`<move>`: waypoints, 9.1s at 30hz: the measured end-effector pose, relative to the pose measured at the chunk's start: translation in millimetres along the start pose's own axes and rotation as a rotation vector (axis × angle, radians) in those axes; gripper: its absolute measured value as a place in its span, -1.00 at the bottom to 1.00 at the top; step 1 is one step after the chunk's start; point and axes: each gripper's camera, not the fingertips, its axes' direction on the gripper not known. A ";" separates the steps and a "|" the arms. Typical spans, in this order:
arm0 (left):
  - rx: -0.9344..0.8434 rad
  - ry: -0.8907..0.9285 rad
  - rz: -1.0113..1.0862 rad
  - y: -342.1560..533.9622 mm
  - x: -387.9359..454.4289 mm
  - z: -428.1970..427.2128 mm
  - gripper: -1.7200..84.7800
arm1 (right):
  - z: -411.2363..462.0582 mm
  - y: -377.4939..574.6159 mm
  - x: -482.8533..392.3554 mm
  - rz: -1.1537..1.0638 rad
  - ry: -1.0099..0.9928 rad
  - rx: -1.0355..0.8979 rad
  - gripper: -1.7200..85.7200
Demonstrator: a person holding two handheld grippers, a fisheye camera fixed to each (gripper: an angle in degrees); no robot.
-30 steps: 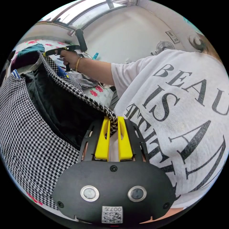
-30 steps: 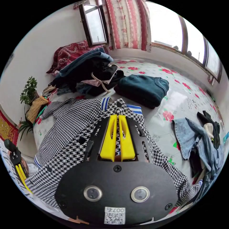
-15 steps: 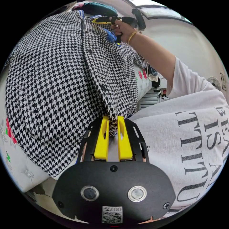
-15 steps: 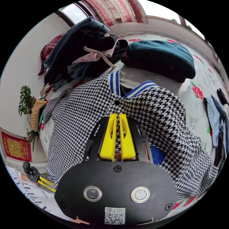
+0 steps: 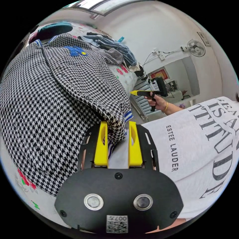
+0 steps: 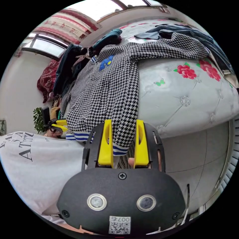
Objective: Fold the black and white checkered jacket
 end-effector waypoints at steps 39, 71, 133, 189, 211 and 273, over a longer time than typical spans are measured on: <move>-0.357 -1.121 -0.552 68.7 -149.5 -204.8 -0.94 | 26.3 -48.3 -78.3 -0.131 0.137 0.010 -0.97; 0.533 0.544 -0.114 -49.7 27.5 -181.4 -0.76 | 59.7 -146.2 -44.2 -0.218 -0.328 0.112 -0.89; 0.244 -0.554 -0.529 -22.5 -103.2 -99.1 -0.91 | 73.1 -245.1 -23.3 -0.129 -0.033 -0.045 -0.73; 0.342 -0.410 -0.785 237.4 30.4 -112.0 -0.79 | 166.6 -171.8 -213.2 -0.472 -0.176 -0.085 -0.75; 0.090 -0.034 -0.497 213.7 -0.2 -141.1 -0.96 | 152.1 -6.4 19.5 0.029 -0.383 -0.442 -0.79; 0.226 -0.514 -0.182 -146.6 -28.4 5.4 -0.85 | 47.0 -88.9 100.3 0.460 -0.609 0.346 -0.88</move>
